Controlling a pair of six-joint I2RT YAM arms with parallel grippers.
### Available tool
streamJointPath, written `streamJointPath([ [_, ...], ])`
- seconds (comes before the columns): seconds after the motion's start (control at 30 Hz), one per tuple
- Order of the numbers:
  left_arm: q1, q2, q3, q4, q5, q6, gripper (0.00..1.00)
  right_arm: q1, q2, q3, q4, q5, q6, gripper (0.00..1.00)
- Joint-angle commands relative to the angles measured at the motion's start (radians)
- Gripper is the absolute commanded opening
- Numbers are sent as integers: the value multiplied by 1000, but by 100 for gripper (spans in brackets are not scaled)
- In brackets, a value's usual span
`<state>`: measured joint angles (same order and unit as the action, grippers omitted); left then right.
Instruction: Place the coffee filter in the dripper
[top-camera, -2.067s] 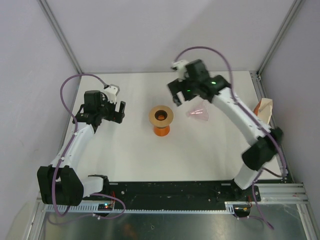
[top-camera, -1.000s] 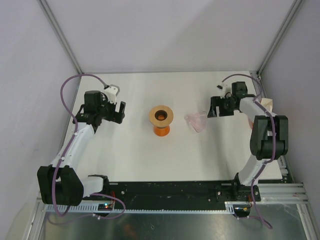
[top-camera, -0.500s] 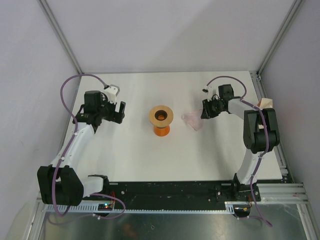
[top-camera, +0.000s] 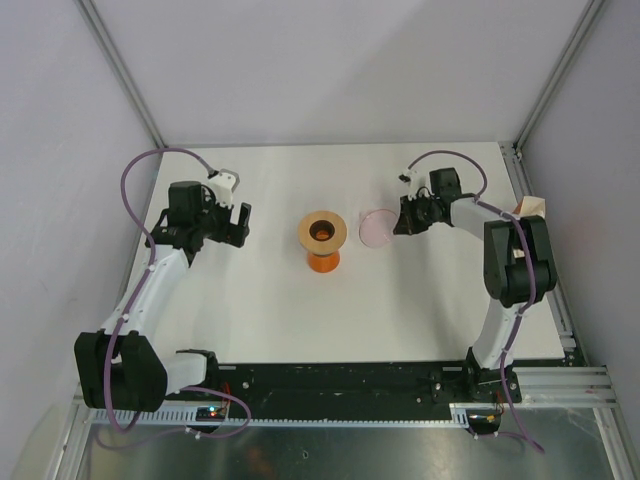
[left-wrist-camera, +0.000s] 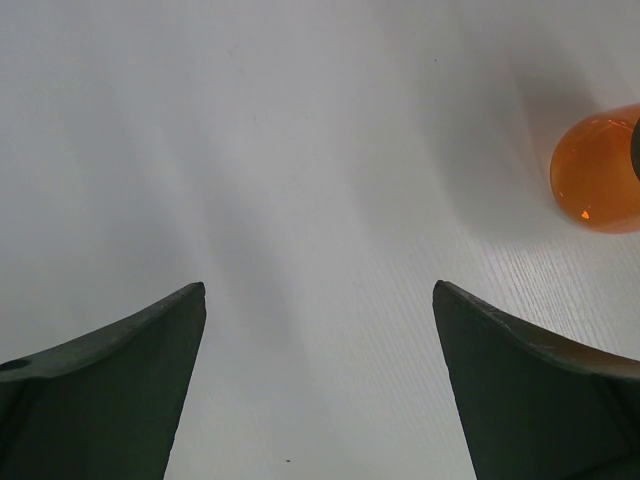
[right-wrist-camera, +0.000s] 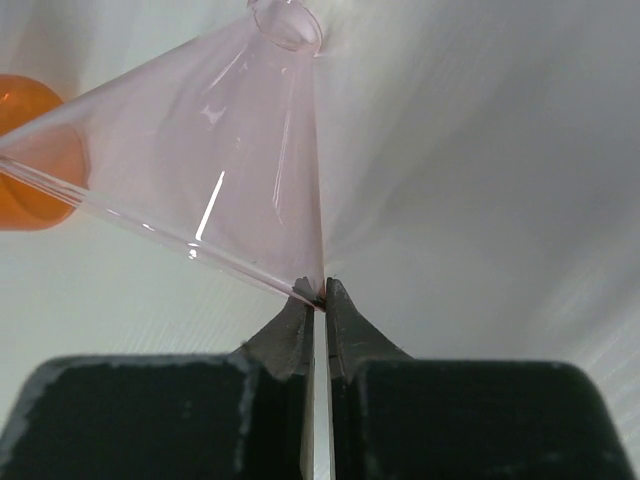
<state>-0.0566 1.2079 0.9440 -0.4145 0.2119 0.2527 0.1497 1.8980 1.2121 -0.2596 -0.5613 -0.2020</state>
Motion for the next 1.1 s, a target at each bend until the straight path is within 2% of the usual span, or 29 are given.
streamJointPath([
  [0.0, -4, -30, -5, 8, -6, 5, 100, 2, -88, 7, -42, 42, 78, 0],
  [0.37, -8, -26, 29, 6, 8, 2, 99, 5, -245, 7, -158, 139, 227, 0],
  [0.5, -71, -23, 106, -6, 18, 8, 95, -6, -284, 7, -178, 147, 265, 0],
  [0.63, -223, -2, 236, -31, -47, 27, 94, -12, -350, 7, -215, 158, 297, 0],
  [0.8, -492, 79, 403, -51, -150, 47, 94, 1, -459, 7, -283, 174, 322, 0],
  [0.93, -693, 186, 514, -50, -246, 74, 94, 28, -525, 7, -332, 168, 334, 0],
  [1.07, -803, 339, 624, -49, -337, 101, 91, 72, -573, 7, -353, 177, 352, 0],
])
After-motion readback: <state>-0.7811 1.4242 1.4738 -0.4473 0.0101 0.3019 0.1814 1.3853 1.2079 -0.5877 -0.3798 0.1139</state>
